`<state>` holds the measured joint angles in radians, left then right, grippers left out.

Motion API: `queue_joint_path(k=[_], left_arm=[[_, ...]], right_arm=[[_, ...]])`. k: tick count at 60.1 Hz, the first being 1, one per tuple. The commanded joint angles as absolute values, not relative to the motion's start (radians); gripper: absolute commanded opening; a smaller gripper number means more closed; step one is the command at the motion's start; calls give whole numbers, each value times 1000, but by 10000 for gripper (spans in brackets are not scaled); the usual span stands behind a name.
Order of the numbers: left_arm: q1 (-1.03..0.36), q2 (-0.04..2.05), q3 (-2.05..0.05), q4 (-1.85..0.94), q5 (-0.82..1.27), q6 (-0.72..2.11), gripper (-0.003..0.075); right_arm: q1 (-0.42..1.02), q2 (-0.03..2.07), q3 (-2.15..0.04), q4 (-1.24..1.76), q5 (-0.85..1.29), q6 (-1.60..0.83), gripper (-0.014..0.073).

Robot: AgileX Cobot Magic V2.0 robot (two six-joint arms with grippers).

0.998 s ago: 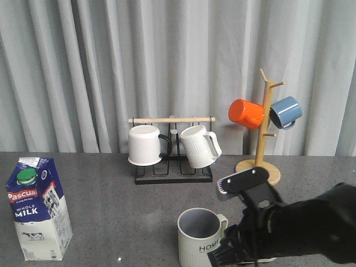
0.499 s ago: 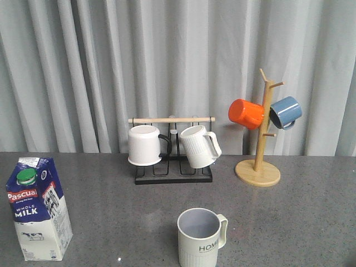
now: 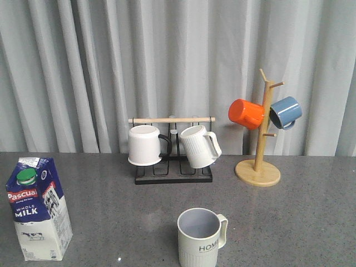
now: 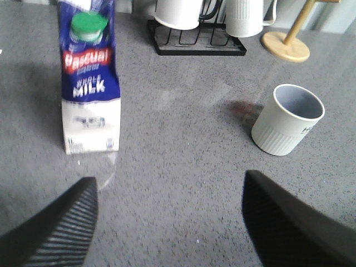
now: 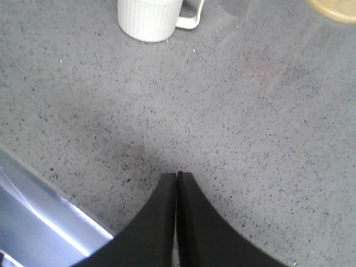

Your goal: Place milk next to cup

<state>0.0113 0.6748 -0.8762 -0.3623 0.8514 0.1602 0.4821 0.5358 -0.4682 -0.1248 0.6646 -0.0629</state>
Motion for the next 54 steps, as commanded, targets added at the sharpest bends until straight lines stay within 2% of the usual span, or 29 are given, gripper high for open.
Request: queue_joint_path(k=[1, 30, 40, 54], left_arm=[[13, 781, -1033, -344, 870, 170, 579], [13, 1296, -1701, -95, 1117, 70, 580], [13, 1430, -1818, -96, 1148, 44, 580], [13, 1519, -1831, -93, 1159, 28, 580]], right_arm=[[481, 539, -472, -139, 596, -65, -6], [481, 539, -441, -126, 605, -50, -6], [481, 539, -441, -126, 624, -50, -6], [481, 539, -441, -128, 641, -50, -5]])
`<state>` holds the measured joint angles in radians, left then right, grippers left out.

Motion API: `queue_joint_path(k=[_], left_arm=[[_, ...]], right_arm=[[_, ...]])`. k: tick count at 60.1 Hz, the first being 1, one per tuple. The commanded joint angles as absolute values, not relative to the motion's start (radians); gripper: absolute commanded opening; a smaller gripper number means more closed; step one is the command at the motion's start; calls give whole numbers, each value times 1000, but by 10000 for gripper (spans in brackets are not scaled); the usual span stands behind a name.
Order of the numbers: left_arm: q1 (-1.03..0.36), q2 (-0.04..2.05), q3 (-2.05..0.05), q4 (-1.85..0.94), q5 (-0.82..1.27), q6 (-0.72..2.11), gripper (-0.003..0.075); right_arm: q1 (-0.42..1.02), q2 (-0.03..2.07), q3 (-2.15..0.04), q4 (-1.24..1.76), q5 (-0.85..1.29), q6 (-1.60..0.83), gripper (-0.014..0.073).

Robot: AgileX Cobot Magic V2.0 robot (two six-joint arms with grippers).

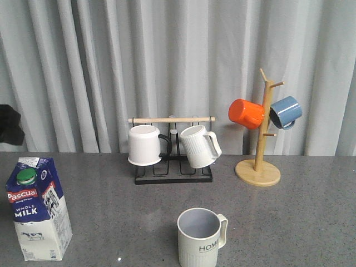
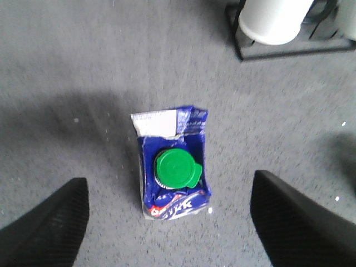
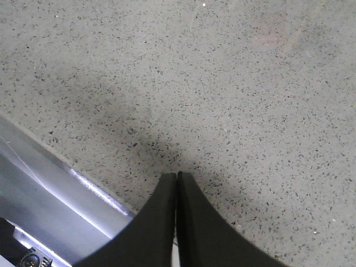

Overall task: Place milk next to cup
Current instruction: 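Lower the left gripper onto the milk carton top and grasp it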

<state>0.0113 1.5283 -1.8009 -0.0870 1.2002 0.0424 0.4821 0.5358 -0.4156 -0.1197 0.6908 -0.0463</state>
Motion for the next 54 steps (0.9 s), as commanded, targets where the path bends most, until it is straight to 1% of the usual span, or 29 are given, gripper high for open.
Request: queue_joint_path(k=[1, 54], left_arm=[[13, 1526, -1831, -94, 1161, 28, 580], [8, 1722, -1831, -139, 1172, 28, 580]], right_arm=[[481, 539, -441, -128, 641, -50, -5], [481, 539, -441, -129, 641, -39, -5]])
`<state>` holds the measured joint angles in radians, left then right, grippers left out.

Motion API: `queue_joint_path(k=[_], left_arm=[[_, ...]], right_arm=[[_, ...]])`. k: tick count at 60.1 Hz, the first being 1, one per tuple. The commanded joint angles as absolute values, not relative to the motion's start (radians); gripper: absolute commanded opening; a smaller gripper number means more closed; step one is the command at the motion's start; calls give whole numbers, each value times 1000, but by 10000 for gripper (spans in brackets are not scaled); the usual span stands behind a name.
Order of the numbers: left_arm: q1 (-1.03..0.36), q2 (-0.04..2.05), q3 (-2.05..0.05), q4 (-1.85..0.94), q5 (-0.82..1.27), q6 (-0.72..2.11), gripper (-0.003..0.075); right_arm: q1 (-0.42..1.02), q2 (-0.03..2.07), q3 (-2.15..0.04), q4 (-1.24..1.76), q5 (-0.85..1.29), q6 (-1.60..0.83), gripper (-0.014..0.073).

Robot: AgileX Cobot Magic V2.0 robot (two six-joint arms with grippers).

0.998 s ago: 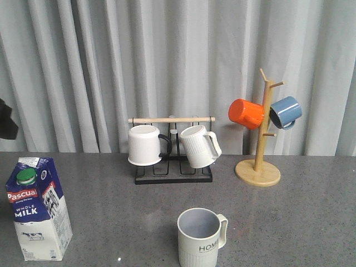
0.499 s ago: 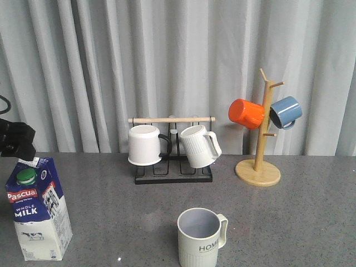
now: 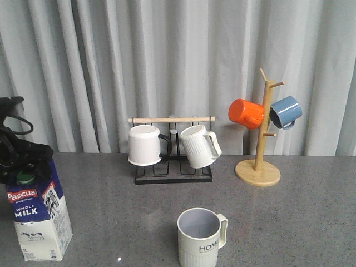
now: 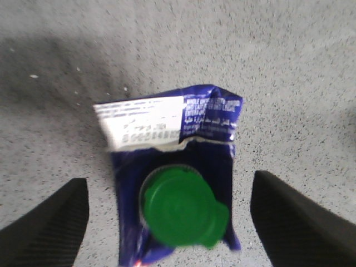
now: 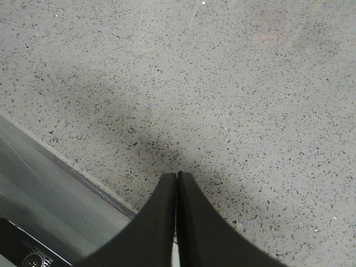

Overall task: Place milk next to cup
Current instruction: 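Lower the left gripper onto the milk carton top and grasp it, then carry the milk carton with the left gripper beside the white mug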

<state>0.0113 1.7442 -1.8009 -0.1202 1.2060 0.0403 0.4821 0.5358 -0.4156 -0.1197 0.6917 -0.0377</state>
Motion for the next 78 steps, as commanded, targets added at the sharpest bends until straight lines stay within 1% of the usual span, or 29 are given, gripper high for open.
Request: queue_joint_path(k=[1, 19, 28, 35, 49, 53, 60, 69, 78], left_arm=[[8, 1723, -1831, -139, 1174, 28, 580], [8, 1790, -1831, -139, 1177, 28, 572], [8, 1793, -1831, -157, 1176, 28, 537], [8, 1790, -1831, -157, 1174, 28, 479], [8, 1788, -1831, -162, 1196, 28, 318], [8, 1787, -1831, -188, 1204, 28, 268], [8, 1776, -1833, -256, 1198, 33, 204], [8, 1748, -1833, -408, 1157, 88, 152], [-3, 1739, -1846, -630, 1129, 173, 135]], right_arm=[[481, 539, -441, -129, 641, -39, -5], [481, 539, -441, -129, 640, -31, -5], [481, 539, -441, -129, 640, -31, -5], [481, 539, -441, -129, 640, -31, -5], [481, 539, -441, -129, 636, -31, -5], [481, 539, -441, -129, 636, -31, -5], [481, 539, -441, -129, 635, -31, -5], [481, 539, -441, -129, 634, -31, -5], [481, 539, -441, -129, 633, -31, -5]])
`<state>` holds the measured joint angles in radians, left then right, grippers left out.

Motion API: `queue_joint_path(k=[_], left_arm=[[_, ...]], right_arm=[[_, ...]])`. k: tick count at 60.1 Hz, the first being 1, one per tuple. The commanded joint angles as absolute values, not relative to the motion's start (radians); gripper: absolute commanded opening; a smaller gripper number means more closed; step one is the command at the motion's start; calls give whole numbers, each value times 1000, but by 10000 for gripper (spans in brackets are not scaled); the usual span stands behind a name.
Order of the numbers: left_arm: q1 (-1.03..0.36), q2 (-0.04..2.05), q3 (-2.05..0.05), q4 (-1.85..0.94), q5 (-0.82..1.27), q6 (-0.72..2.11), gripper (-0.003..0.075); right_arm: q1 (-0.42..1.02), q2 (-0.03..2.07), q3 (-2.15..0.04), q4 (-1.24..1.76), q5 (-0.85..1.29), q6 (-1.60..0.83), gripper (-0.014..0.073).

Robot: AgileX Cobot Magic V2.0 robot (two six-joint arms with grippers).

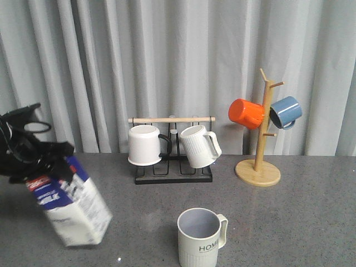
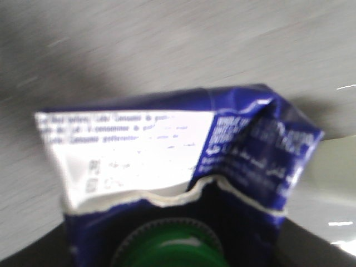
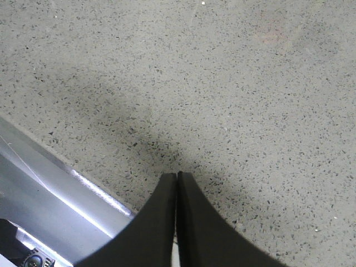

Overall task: Place milk next to cup
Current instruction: 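Carry the milk carton with the left gripper beside the white mug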

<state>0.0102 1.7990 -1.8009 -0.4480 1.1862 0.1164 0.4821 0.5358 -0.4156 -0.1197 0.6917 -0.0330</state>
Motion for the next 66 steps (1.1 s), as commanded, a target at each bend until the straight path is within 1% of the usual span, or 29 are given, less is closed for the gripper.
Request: queue_joint_path(k=[1, 7, 15, 23, 29, 39, 55, 66], left_arm=[[-5, 1740, -1851, -650, 1129, 180, 135], [-41, 1749, -1895, -722, 1112, 211, 135], [-111, 1781, -1991, -712, 1092, 210, 135], [-172, 1828, -2088, -621, 1102, 152, 135], [-202, 1854, -2130, -509, 1153, 94, 135], [-241, 1880, -2131, -398, 1248, 76, 135], [-310, 1932, -2130, -304, 1248, 48, 135], [-331, 1965, -2130, -287, 1248, 48, 135]], right_arm=[[481, 539, -441, -129, 633, -31, -5], [481, 539, -441, -129, 634, -31, -5], [481, 539, -441, -129, 634, -31, -5], [481, 539, -441, -129, 634, -31, -5], [481, 539, -441, -126, 634, -27, -5], [481, 539, -441, -126, 633, -27, -5], [481, 539, -441, -126, 633, -27, -5], [481, 539, -441, -126, 634, -27, -5]])
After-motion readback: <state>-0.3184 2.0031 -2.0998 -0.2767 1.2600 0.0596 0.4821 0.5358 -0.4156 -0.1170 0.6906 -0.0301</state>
